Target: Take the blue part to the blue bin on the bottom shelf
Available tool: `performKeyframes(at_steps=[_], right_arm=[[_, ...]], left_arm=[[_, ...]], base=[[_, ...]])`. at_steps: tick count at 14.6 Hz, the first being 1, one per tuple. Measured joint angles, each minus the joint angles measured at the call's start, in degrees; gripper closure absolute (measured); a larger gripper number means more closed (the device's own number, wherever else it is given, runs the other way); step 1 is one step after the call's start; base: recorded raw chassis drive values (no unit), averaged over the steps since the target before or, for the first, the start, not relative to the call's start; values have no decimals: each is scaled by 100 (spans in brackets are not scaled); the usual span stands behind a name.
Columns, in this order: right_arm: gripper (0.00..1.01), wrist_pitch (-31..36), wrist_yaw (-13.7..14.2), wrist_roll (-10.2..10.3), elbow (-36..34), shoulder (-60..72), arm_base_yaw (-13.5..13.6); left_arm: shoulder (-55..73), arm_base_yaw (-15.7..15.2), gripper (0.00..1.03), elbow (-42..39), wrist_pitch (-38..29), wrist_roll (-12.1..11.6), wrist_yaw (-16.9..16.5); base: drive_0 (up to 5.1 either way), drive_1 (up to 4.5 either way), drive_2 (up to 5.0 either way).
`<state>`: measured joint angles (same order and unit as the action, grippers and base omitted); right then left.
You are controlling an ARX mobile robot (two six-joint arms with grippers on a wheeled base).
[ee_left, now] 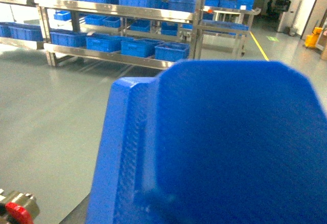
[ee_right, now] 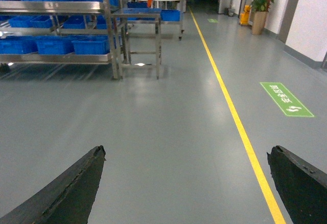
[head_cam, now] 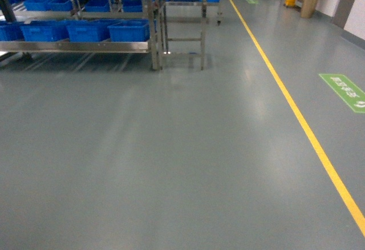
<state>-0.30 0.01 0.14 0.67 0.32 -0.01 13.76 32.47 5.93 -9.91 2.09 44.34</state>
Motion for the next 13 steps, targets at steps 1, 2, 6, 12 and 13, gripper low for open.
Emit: performKeyframes(at_steps=[1,2,6,12,13], right_arm=[[3,0,0,0,0,0,0],[3,0,0,0,0,-2,0],[3,-2,2,0,0,-2,0],[3,0,0,0,0,-2,0],[3,2,2,0,0,0,0]], left_arm=[[0,0,59,0,-2,0,0],[0,0,59,0,-2,0,-2],[-15,-2,59,0,-20,0,-11],[0,0,59,0,0,0,-15],[0,0,59,0,-15,0,-17]], base=[[-166,-166,-166],[-132,-132,-132],[-8,306,-322],[6,423,-411],[6,422,-411]])
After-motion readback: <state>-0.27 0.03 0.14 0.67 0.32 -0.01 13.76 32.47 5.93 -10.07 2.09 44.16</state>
